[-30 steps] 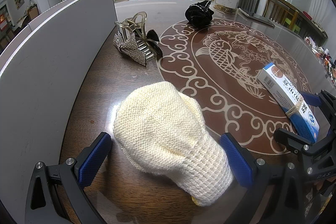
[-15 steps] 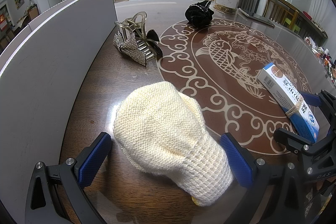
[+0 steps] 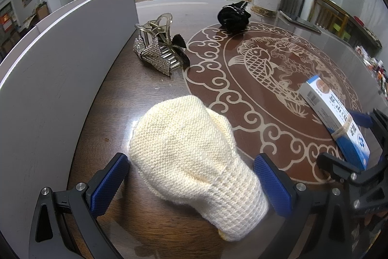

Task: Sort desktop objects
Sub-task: 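Grasp the white knit glove with the left tool while the right tool holds the box, then carry the glove and medicine box into the cardboard bin and open both tools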

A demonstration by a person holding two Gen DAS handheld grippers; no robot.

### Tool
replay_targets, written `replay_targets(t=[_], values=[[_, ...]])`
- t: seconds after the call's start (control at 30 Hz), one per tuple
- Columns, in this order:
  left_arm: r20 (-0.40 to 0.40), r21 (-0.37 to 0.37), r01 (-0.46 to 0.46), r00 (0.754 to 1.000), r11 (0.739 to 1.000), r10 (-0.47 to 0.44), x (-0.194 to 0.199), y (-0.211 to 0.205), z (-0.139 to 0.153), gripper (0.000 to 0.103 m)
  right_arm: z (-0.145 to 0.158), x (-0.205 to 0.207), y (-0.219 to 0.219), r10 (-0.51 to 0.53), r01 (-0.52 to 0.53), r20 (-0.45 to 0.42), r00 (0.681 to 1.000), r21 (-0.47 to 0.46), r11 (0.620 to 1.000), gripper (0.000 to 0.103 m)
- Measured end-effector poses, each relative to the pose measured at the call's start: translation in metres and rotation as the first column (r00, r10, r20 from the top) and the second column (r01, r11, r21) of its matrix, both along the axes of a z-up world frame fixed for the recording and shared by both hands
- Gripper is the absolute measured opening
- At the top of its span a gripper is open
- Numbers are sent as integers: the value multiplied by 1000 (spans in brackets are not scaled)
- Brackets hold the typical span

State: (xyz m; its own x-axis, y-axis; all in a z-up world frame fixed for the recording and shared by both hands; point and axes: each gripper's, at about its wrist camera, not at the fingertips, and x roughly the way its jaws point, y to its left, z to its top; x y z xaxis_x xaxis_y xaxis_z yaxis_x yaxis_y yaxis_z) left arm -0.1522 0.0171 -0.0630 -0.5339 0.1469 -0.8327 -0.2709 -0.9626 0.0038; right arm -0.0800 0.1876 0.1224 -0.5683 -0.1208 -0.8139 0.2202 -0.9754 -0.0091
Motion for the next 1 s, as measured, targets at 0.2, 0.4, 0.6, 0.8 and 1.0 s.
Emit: replay_targets(t=[0.2, 0.4, 0.6, 0.8, 1.0], values=[[0, 5, 11, 1000, 1000, -11, -2, 5, 0, 103, 0, 0, 0, 1, -1, 3, 1000, 1, 1000, 103], [-56, 38, 131, 990, 991, -129, 22, 3, 8, 57, 12, -17, -2, 66, -69, 112, 992, 30, 997, 62], [-94, 118, 93, 992, 989, -82, 61, -18, 29, 54, 30, 2, 10, 81, -79, 90, 993, -24, 997, 44], [-201, 238, 88, 979, 967, -40, 105, -43, 70, 54, 56, 48, 36, 45, -40, 36, 998, -133, 990, 44], [-241, 302, 56, 970, 952, 19, 131, -66, 91, 54, 69, 69, 51, 14, -10, 17, 1000, -214, 977, 44]])
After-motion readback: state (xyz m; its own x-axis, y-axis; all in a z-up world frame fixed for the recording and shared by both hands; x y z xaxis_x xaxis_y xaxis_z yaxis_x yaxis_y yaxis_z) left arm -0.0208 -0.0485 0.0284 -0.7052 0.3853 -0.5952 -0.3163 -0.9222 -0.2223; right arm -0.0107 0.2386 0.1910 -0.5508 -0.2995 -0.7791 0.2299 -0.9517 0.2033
